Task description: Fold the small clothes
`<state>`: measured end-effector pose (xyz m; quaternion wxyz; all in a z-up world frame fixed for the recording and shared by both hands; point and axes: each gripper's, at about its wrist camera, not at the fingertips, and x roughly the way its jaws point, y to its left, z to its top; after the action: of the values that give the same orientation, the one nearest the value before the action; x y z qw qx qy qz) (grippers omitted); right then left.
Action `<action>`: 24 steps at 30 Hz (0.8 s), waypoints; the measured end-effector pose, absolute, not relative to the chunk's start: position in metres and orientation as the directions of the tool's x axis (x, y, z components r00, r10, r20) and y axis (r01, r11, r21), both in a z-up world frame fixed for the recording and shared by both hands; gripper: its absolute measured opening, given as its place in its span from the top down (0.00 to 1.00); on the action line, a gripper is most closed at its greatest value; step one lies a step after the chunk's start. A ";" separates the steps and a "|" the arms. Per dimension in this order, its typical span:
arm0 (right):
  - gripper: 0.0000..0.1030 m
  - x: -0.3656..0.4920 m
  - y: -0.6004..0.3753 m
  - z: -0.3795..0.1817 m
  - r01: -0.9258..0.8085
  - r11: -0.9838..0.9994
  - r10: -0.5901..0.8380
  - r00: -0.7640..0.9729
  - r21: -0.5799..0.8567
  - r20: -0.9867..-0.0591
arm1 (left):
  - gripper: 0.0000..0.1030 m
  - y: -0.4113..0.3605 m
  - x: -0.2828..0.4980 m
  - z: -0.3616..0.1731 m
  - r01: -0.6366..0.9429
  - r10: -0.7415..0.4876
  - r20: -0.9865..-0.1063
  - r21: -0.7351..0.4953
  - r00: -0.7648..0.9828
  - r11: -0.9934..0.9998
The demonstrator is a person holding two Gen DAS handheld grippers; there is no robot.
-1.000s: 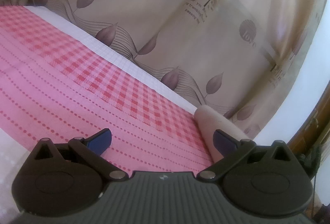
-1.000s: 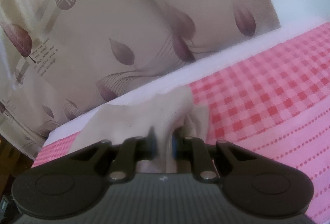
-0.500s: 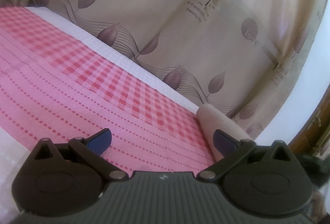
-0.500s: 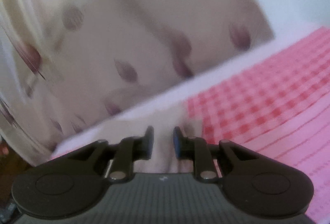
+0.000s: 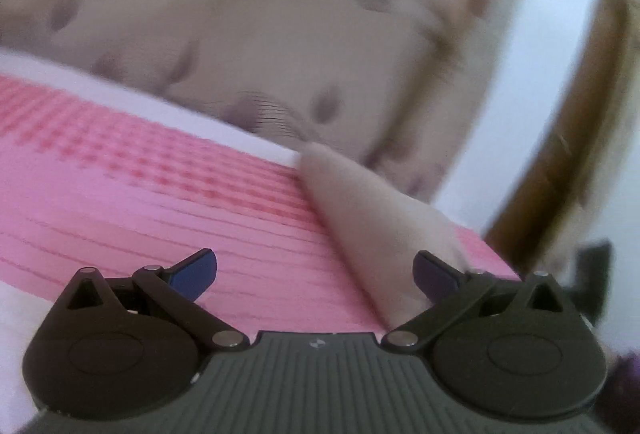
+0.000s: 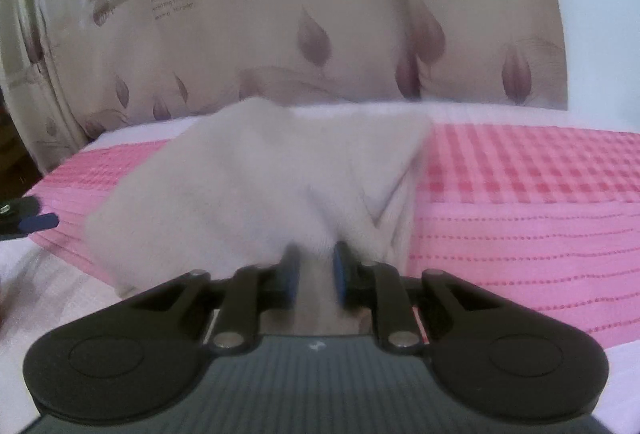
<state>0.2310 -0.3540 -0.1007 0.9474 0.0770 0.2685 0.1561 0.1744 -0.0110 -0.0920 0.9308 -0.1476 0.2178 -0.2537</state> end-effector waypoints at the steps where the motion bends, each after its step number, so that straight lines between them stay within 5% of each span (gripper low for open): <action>1: 0.84 0.229 -0.356 -0.103 -0.257 0.936 0.343 0.812 0.240 -0.471 | 0.00 -0.024 0.169 -0.090 0.432 -0.535 -0.347 -0.334 0.770 0.838; 6: 0.84 0.233 -0.377 -0.110 -0.258 0.890 0.416 0.800 0.377 -0.433 | 0.00 -0.093 0.162 -0.093 0.535 -0.520 -0.446 -0.103 0.729 0.838; 11: 0.84 0.232 -0.376 -0.110 -0.261 0.889 0.417 0.801 0.375 -0.430 | 0.00 -0.139 0.181 -0.107 0.520 -0.451 -0.525 -0.019 0.722 0.854; 19: 0.84 0.232 -0.377 -0.111 -0.269 0.885 0.424 0.803 0.381 -0.418 | 0.02 -0.157 0.220 -0.116 0.331 -0.274 -0.587 -0.011 0.762 0.944; 24: 0.84 0.229 -0.378 -0.112 -0.269 0.884 0.424 0.804 0.382 -0.417 | 0.00 -0.149 0.212 -0.113 0.161 -0.088 -0.529 0.094 0.844 0.983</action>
<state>0.2293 -0.3783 -0.1115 0.9371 0.1540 0.2530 0.1849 0.2117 -0.1486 -0.1126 0.9579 0.0673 0.2714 -0.0649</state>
